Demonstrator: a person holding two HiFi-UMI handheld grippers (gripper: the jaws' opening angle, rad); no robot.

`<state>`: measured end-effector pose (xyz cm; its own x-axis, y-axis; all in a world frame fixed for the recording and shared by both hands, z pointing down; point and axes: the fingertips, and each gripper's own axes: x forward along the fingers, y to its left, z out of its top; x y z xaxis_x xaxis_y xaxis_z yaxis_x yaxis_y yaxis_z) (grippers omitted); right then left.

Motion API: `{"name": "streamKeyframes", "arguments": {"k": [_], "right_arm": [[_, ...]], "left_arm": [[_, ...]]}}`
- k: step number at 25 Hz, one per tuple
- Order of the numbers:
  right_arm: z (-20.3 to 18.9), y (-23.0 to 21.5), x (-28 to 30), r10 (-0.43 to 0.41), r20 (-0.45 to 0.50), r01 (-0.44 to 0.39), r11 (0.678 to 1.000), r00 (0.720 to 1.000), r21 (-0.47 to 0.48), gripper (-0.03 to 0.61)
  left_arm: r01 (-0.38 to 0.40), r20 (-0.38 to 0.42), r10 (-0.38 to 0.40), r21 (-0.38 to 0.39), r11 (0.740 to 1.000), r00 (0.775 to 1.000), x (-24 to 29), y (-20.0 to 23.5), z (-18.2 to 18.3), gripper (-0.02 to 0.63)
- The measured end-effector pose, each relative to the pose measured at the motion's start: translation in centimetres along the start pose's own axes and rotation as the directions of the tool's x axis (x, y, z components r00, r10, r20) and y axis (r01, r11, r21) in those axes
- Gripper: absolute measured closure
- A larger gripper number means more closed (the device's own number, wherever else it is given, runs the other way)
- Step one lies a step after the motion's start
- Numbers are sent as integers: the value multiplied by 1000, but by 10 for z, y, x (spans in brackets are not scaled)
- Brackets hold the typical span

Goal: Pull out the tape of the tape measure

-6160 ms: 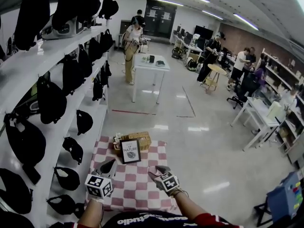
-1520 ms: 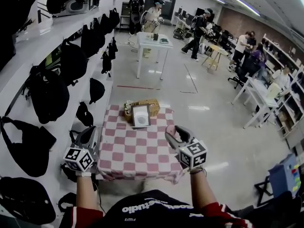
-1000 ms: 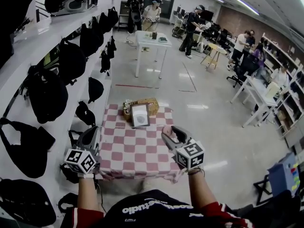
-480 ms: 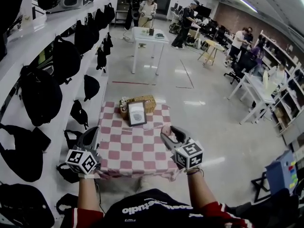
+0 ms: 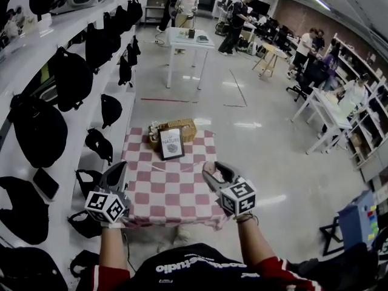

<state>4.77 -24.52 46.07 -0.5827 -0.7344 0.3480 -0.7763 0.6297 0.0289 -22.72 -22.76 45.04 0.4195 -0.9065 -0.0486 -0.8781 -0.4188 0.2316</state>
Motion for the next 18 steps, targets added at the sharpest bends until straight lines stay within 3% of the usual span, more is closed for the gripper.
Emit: {"name": "streamKeyframes", "arguments": {"k": [10, 18], "right_arm": [[-28, -46, 18, -31, -51, 32, 999, 998, 14, 357], [-37, -67, 36, -44, -29, 42, 998, 999, -48, 357]], "left_arm": [[-1, -36, 1, 2, 1000, 999, 39, -2, -20, 606], [-16, -59, 19, 40, 999, 998, 58, 1, -35, 606]]}}
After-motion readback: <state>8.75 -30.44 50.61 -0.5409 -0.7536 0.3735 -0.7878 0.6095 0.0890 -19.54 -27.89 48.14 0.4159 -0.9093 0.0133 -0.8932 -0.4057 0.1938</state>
